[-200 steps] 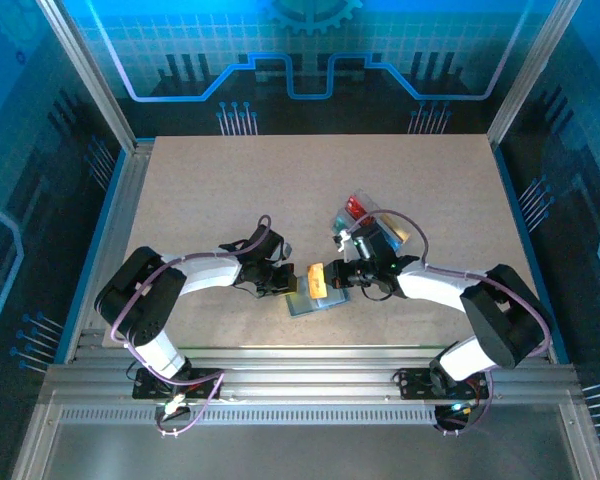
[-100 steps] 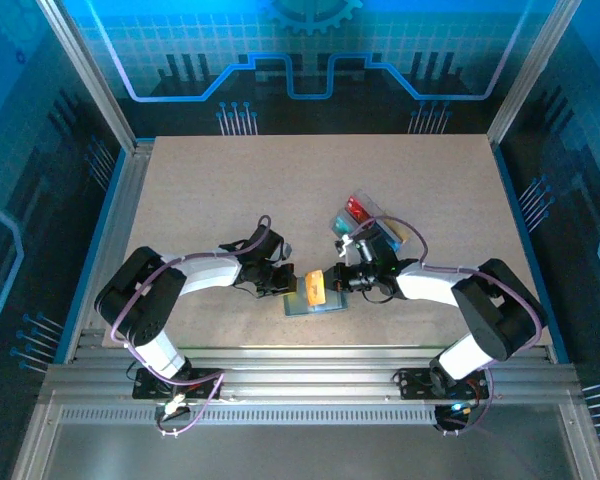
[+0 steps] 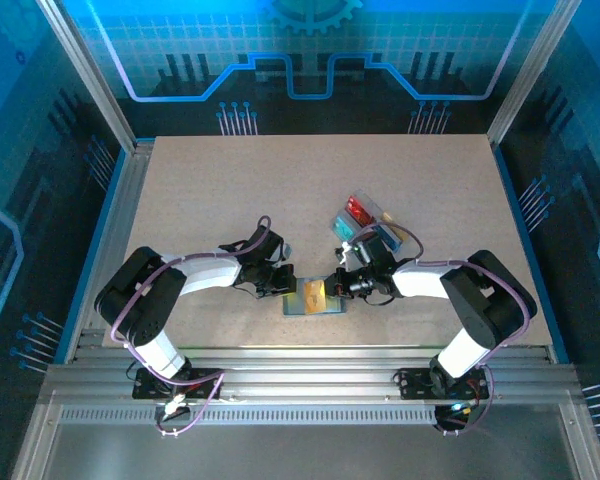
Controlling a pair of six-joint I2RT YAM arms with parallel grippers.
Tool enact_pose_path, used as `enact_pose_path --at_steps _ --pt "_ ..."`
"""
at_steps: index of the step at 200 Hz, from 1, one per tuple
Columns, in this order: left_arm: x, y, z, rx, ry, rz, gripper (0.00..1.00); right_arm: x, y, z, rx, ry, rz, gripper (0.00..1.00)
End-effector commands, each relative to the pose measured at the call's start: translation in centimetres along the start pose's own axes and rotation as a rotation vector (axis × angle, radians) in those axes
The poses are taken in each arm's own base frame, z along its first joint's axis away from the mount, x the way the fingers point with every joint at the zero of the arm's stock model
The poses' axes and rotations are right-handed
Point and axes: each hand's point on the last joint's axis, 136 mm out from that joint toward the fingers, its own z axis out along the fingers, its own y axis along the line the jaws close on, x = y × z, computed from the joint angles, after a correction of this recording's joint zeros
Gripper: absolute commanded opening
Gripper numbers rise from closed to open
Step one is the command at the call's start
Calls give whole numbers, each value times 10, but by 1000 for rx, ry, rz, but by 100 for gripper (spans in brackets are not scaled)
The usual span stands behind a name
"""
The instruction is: Put the credit cards into the card holder
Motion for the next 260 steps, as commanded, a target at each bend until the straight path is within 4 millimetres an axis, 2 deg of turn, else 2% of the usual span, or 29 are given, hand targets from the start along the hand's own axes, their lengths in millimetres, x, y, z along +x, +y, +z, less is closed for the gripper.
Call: enact_pose_path --at_steps 1,44,93,163,201,260 --pt "8 7 -2 -22 16 12 0 21 -23 8 89 84 46 0" --pt "6 -4 -14 12 3 26 0 9 -25 13 137 64 46 0" --pt "6 0 -21 50 2 -5 0 4 -31 15 208 68 34 0" --pt "13 23 -8 -7 34 -20 0 3 -24 20 204 67 36 0" --pt "21 32 2 -32 46 -32 0 5 -12 25 181 68 34 0" --pt "28 33 10 -34 49 -41 0 7 2 32 155 63 23 0"
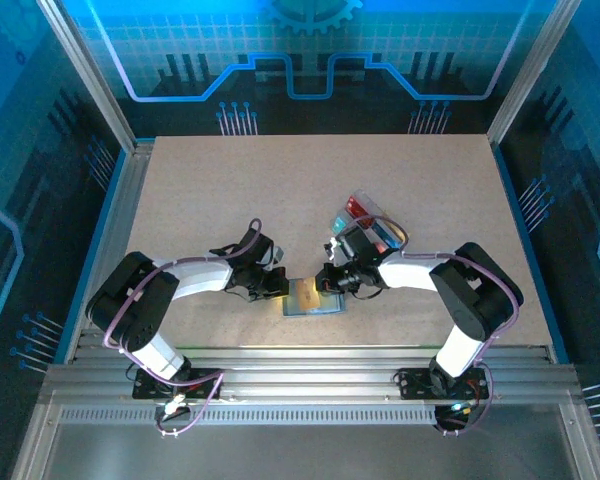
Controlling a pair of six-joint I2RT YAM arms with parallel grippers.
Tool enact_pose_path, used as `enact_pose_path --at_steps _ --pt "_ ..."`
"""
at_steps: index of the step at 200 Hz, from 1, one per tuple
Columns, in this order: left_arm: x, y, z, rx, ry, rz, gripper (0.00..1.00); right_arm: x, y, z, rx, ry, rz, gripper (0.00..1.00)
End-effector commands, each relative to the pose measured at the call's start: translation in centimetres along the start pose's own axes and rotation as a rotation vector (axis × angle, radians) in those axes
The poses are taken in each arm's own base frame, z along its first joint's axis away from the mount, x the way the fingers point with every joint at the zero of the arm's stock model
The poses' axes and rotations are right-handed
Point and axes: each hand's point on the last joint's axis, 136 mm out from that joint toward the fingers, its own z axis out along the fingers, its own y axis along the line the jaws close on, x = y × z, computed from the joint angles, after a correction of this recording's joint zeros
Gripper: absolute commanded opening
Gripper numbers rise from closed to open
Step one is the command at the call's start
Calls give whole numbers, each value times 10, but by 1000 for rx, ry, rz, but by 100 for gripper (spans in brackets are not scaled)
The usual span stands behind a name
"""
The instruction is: Put the credit cards into the card holder
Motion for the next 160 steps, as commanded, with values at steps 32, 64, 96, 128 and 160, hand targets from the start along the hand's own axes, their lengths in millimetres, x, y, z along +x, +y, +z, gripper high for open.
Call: enact_pose_path --at_steps 32,64,96,128,160 --pt "24 18 18 -50 52 -30 0 21 4 20 30 57 3 0" --pt "24 17 18 -48 45 -32 0 25 12 27 16 65 7 0" --pt "26 21 18 -59 38 -36 0 26 12 26 38 57 -9 2" --pt "28 28 15 -79 17 -59 0 21 5 6 175 36 -82 22" --pt "33 36 11 -97 0 -84 0 18 3 -15 295 24 -117 36"
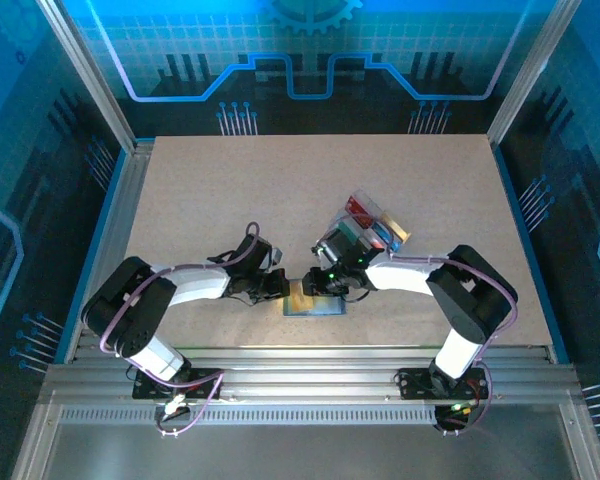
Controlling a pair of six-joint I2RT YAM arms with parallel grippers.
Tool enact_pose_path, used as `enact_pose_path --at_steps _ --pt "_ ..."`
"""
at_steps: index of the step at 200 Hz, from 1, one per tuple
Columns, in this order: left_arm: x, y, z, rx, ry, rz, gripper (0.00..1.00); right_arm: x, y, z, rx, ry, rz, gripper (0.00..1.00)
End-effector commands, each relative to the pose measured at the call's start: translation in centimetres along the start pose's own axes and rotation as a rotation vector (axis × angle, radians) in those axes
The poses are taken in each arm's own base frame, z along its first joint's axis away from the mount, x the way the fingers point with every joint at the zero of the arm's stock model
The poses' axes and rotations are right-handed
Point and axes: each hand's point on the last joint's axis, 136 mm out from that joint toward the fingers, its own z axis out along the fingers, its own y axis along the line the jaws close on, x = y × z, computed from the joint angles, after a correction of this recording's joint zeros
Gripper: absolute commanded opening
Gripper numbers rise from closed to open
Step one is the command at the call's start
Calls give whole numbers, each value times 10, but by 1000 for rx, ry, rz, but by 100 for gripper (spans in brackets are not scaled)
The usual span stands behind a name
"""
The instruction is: Put the credit cards into the card holder
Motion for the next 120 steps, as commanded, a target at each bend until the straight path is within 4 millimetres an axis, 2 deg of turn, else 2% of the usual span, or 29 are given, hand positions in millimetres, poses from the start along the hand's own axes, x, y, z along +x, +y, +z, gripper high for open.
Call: enact_pose_path --at_steps 1,15,42,61,84,105,120 --pt "32 38 7 -130 63 -63 0 12 -17 -18 158 34 -36 37" --pt "34 39 6 -127 63 -76 0 13 -18 -23 191 31 -48 41" --pt "36 40 2 -136 60 -97 0 10 -12 -29 251 23 -85 40" --pt "33 39 -2 -146 48 -97 0 8 -20 -34 354 35 -94 37" --pt "32 37 -2 -144 44 -95 0 9 -26 -44 416 10 -116 39" --pt "29 41 -1 -150 17 -98 0 11 -45 -54 508 9 -136 39" --pt "27 41 0 -146 -1 -112 0 7 -42 -61 506 -14 -180 37"
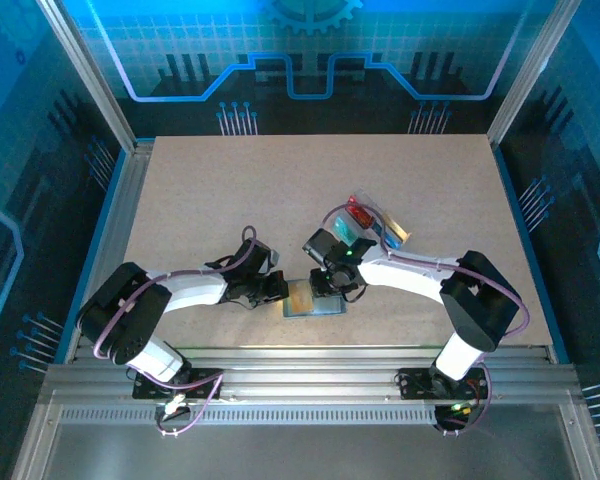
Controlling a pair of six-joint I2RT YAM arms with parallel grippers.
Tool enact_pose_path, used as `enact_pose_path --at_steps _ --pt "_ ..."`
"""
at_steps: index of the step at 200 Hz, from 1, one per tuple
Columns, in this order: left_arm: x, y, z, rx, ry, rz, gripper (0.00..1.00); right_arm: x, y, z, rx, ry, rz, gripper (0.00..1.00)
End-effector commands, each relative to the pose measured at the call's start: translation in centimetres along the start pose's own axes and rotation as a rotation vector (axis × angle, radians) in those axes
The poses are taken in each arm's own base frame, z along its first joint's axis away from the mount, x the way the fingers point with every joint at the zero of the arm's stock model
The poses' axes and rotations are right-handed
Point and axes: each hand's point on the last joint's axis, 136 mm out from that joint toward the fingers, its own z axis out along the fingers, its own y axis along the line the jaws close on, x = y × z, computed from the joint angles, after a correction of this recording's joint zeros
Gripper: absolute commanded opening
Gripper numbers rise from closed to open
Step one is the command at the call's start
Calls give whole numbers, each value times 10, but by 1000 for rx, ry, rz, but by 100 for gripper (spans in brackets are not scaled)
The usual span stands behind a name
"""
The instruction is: Put the credit cards into the card holder
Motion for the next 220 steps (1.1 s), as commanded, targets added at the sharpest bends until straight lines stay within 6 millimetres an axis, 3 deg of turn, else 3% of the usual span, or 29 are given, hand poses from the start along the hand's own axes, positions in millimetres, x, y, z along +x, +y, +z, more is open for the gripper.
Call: enact_pose_path --at_steps 1,31,51,93,129,187,220 --pt "22 39 3 -136 35 -73 0 5 -21 -14 101 -20 -69 37" --pt "24 38 6 -132 12 -79 0 5 27 -20 -149 -42 -149 28" --pt "24 39 7 -144 5 -83 0 10 33 -9 -182 -8 -162 16" --pt "26 32 9 -156 5 -66 0 18 14 12 -155 40 -136 11" --pt "29 38 11 -183 6 -76 0 17 1 27 -109 59 -116 11" --pt "31 49 -1 -228 -22 -57 0 18 -80 13 275 -3 22 15" --pt "32 50 -4 -233 -23 -31 0 25 -90 4 293 -40 70 26"
